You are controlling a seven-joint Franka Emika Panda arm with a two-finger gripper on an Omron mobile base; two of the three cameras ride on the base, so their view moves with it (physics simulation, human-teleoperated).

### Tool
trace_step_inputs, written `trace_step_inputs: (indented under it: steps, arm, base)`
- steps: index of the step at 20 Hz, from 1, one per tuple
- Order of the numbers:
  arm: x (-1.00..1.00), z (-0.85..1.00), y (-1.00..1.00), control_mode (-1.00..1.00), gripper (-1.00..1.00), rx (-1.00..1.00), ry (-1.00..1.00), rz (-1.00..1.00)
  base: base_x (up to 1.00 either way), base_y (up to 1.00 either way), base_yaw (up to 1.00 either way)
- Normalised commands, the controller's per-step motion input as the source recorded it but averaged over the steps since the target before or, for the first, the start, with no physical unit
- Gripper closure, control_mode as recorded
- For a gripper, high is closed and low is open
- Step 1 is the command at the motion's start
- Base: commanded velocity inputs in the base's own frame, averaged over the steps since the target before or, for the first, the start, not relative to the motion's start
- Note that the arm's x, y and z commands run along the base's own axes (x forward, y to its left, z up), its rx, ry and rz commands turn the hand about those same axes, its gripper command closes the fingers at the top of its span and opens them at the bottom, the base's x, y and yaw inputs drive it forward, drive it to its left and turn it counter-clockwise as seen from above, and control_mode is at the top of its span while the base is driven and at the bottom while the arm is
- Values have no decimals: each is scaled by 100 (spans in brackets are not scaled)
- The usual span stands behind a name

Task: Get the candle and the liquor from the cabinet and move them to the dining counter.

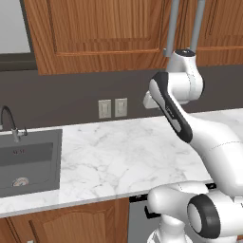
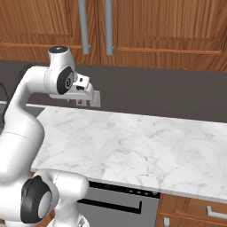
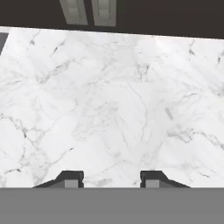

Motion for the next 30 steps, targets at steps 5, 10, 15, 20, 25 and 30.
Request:
trace_step_inputs:
  steps: [5, 10, 15, 20, 25, 30]
  arm:
    - [0, 0, 0, -100, -100, 0, -1, 0]
    - [-8, 8, -2, -100, -100, 0, -18, 0]
    - [-9, 27, 0, -100, -100, 0, -27, 0]
    - [-29, 57, 0, -100, -100, 0, -39, 0]
    - [-45, 79, -14, -100, -100, 0, -48, 0]
    - [-55, 78, -28, -100, -100, 0, -46, 0]
  base:
    - [0, 0, 0]
    - [0, 0, 0]
    - [0, 0, 0]
    - [0, 0, 0]
    - [0, 0, 0]
    - [0, 0, 0]
